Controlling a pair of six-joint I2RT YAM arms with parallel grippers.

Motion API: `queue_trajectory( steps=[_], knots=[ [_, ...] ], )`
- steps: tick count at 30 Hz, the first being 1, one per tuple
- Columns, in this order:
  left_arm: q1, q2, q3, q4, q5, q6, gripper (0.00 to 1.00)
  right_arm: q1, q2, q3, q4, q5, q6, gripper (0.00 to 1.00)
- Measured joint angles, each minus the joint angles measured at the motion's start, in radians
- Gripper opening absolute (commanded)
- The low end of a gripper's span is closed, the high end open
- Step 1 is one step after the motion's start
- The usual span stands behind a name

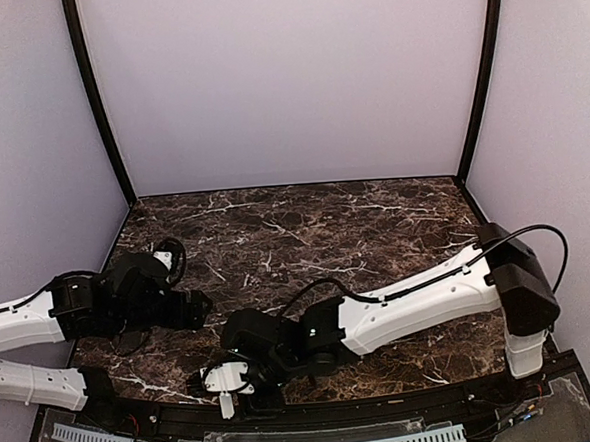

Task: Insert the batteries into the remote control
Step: Move the right arm with the battery cover to the center of the board.

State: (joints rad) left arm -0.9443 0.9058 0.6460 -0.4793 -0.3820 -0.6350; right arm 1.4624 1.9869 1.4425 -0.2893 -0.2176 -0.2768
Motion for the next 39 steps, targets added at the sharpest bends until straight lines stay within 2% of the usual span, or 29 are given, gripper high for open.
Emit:
queue_trajectory(
  steps=[4,11,17,22,26,32,39],
  knots=[
    [0.000,-0.043,-0.036,-0.024,0.001,-0.024,0.95,0.017,0.144,0.121,0.000,0.023,-0.066,0.59],
    [0.000,-0.077,-0.081,-0.031,0.028,-0.035,0.95,0.023,0.216,0.145,0.002,0.083,-0.090,0.58],
    [0.000,-0.061,-0.081,-0.024,0.036,-0.035,0.94,0.023,0.252,0.241,-0.002,0.080,-0.047,0.45],
    [0.000,-0.063,-0.081,-0.024,0.036,-0.035,0.94,0.024,0.257,0.252,0.027,0.053,0.033,0.24],
    [0.000,-0.084,-0.081,-0.025,0.029,-0.035,0.94,0.026,0.308,0.289,0.029,0.054,0.079,0.15],
    [0.000,-0.124,-0.081,-0.025,0.020,-0.035,0.94,0.027,0.364,0.321,0.015,0.084,0.105,0.07],
    [0.000,-0.127,-0.081,-0.029,0.017,-0.035,0.94,0.027,0.324,0.261,0.006,0.117,0.123,0.05]
  ],
)
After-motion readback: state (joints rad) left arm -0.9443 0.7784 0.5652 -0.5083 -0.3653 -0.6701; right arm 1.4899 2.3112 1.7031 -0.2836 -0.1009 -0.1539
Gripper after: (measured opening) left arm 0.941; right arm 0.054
